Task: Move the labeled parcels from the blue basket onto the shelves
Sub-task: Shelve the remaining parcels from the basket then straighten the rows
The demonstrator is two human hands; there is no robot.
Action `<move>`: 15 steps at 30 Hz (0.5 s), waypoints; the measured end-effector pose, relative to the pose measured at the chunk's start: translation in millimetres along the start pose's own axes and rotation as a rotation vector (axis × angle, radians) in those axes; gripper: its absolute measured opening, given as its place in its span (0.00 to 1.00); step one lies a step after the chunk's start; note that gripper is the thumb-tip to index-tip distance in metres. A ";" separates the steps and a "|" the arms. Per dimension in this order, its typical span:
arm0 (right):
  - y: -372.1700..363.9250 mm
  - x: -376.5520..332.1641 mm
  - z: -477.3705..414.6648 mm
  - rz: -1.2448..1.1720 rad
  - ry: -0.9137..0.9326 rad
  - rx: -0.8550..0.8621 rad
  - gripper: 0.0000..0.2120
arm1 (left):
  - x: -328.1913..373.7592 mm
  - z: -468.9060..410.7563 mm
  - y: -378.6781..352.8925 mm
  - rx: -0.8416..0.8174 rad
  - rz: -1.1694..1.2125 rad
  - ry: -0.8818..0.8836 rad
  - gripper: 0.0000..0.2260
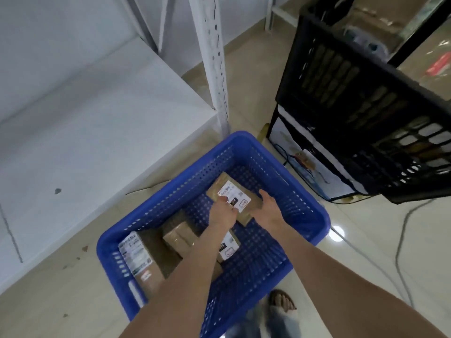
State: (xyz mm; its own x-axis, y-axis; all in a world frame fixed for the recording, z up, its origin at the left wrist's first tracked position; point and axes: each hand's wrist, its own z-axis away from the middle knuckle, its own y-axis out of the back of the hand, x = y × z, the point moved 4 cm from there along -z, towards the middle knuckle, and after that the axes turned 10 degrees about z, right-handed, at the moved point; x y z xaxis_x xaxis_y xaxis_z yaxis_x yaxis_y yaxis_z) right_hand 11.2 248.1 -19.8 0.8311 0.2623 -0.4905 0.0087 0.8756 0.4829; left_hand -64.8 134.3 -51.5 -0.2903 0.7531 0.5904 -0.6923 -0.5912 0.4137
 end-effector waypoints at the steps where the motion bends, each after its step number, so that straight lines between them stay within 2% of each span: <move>1: -8.3 10.7 -20.6 0.003 -0.003 -0.015 0.34 | -14.1 -16.9 -11.5 0.002 0.015 0.013 0.19; 6: -47.2 58.6 -108.7 0.033 -0.025 -0.061 0.30 | -82.8 -86.0 -56.6 0.064 0.252 0.136 0.23; 11: -86.3 84.9 -178.6 0.168 -0.002 -0.084 0.27 | -127.0 -134.0 -93.0 0.092 0.413 0.205 0.21; 14: -97.0 96.3 -216.2 0.194 -0.012 -0.039 0.40 | -141.4 -156.6 -109.3 0.078 0.554 0.307 0.15; 15: -98.8 98.8 -226.2 0.203 -0.007 -0.033 0.42 | -142.4 -162.8 -112.6 0.080 0.596 0.319 0.15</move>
State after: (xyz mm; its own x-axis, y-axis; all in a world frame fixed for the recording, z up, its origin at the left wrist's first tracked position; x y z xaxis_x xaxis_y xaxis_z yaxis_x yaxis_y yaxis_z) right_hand -33.4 279.3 -280.1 0.8179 0.4319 -0.3802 -0.1778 0.8181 0.5470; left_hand -53.1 140.6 -294.9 -0.7961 0.3334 0.5051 -0.3067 -0.9417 0.1382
